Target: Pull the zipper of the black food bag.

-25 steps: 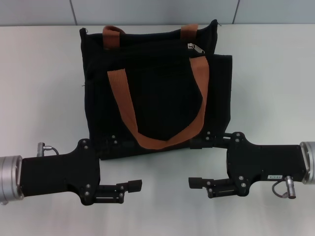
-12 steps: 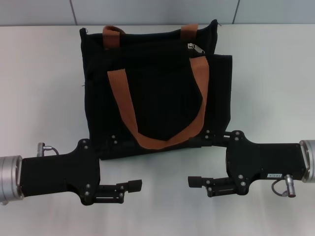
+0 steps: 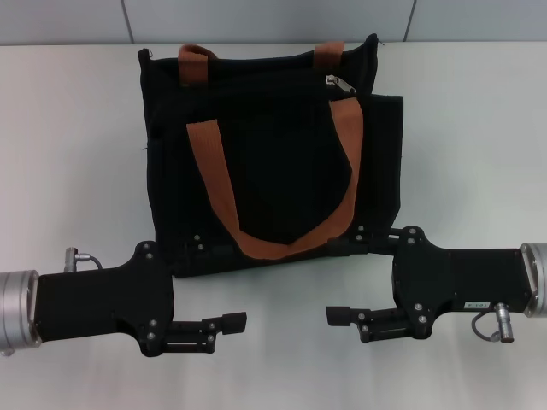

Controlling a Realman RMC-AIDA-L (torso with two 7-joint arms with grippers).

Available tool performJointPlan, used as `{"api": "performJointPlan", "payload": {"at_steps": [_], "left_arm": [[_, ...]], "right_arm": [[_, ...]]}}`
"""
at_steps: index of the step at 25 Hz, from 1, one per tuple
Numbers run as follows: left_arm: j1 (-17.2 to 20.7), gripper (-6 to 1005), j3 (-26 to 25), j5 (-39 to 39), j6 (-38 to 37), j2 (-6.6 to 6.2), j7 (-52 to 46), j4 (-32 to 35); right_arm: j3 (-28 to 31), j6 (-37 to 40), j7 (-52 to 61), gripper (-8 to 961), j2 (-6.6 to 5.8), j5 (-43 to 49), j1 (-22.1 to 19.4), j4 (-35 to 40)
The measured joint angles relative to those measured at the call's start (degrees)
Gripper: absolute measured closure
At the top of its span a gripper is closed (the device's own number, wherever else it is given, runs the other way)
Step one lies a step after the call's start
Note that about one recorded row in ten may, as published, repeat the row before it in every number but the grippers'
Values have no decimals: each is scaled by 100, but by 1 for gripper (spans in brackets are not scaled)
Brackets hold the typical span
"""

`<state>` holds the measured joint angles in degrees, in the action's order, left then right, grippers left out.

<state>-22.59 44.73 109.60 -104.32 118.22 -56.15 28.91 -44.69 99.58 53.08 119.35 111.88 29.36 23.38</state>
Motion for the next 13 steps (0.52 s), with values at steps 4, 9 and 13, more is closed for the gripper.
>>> {"api": "performJointPlan", "payload": {"at_steps": [4, 9, 13], "left_arm": [[0, 183, 0, 0, 0, 0, -3, 0], [0, 183, 0, 1, -3, 0, -3, 0], [0, 183, 0, 12, -22, 0, 5, 0]], "right_arm": [[-6, 0, 0, 149, 0, 0, 0, 0], [-29, 0, 0, 149, 0, 0, 0, -14], [-40, 3, 0, 149, 0, 0, 0, -18]]}}
